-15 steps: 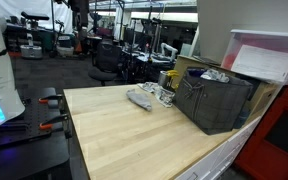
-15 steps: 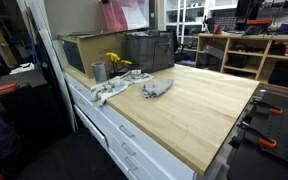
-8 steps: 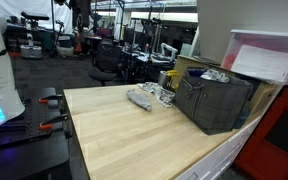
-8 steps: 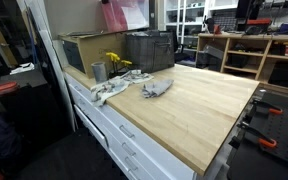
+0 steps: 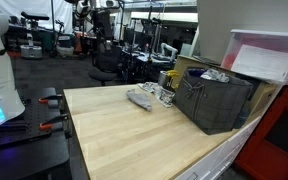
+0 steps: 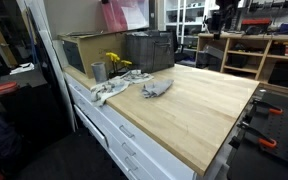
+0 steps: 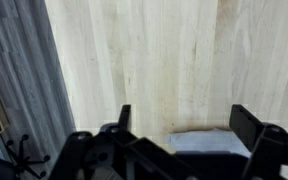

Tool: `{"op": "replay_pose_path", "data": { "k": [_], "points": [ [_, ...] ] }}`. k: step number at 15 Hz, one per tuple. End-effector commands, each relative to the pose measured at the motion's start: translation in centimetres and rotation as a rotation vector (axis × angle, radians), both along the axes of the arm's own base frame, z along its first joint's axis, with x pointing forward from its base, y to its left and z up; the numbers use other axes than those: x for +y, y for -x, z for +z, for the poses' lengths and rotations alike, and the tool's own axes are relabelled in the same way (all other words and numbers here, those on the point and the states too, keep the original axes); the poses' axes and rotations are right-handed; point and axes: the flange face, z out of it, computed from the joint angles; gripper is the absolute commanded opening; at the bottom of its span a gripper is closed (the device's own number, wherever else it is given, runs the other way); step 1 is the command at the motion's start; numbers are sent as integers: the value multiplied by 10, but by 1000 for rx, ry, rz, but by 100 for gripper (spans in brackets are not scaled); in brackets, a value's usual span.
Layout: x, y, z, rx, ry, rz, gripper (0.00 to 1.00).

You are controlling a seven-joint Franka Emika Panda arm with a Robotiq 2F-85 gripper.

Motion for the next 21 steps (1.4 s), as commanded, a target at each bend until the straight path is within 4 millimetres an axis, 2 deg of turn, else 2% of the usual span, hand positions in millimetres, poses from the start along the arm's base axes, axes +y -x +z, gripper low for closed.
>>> {"op": "replay_pose_path", "data": {
  "k": [1,7,10,12,13,16,21],
  "points": [
    [1,-70,-7,-29,-35,54,100],
    [14,-182,1,-96,-68,168,100],
    [11,-230,1,-120,-126,202,100],
    [10,-255,-8,-107,-165,214,100],
    [9,-265,-13,-97,-183,216,100],
    [15,-279,-44,-58,-250,212,100],
    [30,-288,-95,36,-237,198,100]
  ]
}}
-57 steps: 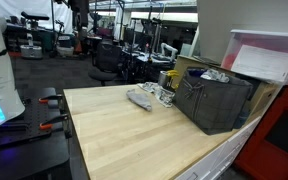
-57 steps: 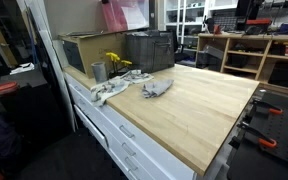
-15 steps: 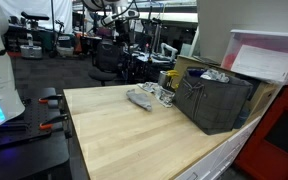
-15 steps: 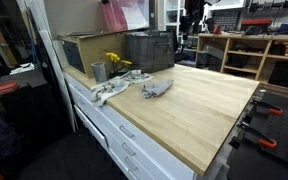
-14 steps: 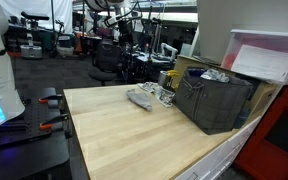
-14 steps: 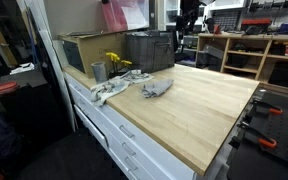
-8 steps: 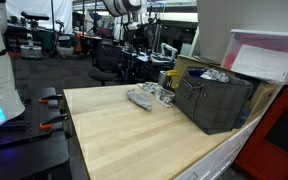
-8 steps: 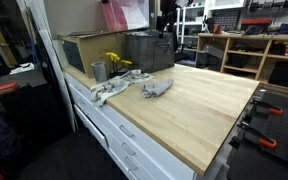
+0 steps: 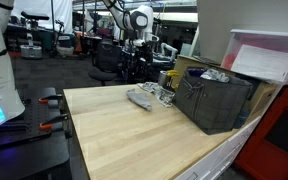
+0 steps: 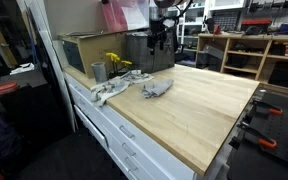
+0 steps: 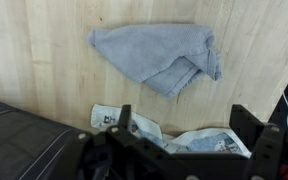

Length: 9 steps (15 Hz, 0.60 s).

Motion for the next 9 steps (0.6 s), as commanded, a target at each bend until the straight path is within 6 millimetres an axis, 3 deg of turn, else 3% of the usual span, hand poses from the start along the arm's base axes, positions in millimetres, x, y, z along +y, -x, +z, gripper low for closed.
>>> {"op": "replay_pose_path", "data": {
  "k": [1,9],
  "points": [
    [8,-13,-22,63,10,-7,100],
    [2,-33,-71,221,26,-55,100]
  ]
}}
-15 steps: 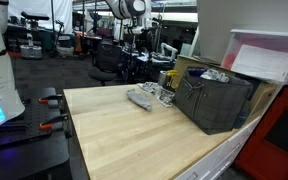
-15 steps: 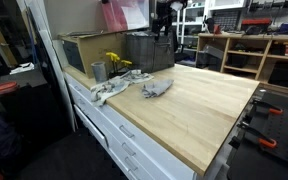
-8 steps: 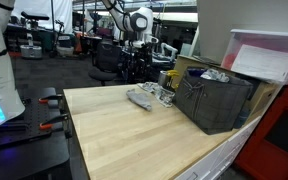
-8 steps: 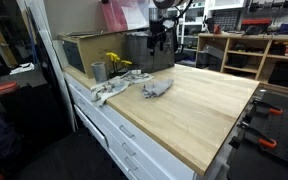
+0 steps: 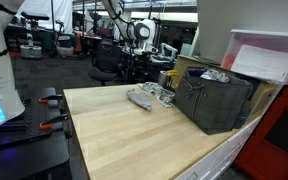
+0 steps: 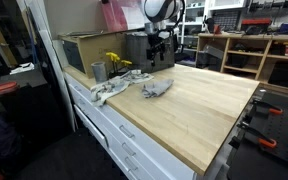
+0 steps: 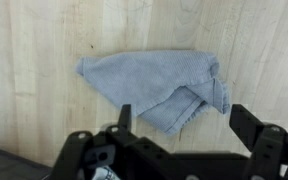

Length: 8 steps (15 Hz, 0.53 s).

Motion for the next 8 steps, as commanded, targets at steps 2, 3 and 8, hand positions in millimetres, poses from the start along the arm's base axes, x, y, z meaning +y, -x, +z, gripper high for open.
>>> {"op": "replay_pose_path", "data": {
  "k": [2,3,8],
  "points": [
    [-1,-17,-18,83,-5,-31,100],
    [1,-20,-23,97,-5,-27,100],
    [8,-25,-50,160,-24,-28,100]
  ]
}}
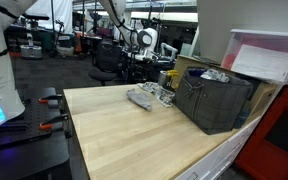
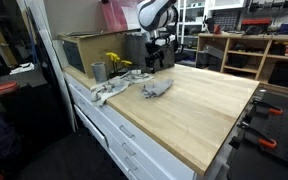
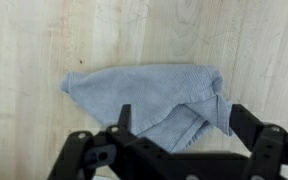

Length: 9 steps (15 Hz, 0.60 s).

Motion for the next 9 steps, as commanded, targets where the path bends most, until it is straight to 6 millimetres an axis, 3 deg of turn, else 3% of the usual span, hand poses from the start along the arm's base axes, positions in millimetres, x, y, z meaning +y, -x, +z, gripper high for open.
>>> {"op": "replay_pose_path", "data": {
  "k": [1,9],
  "points": [
    [4,-9,-10,47,-24,-27,100],
    [-19,-36,-33,88,-25,-312,100]
  ]
}}
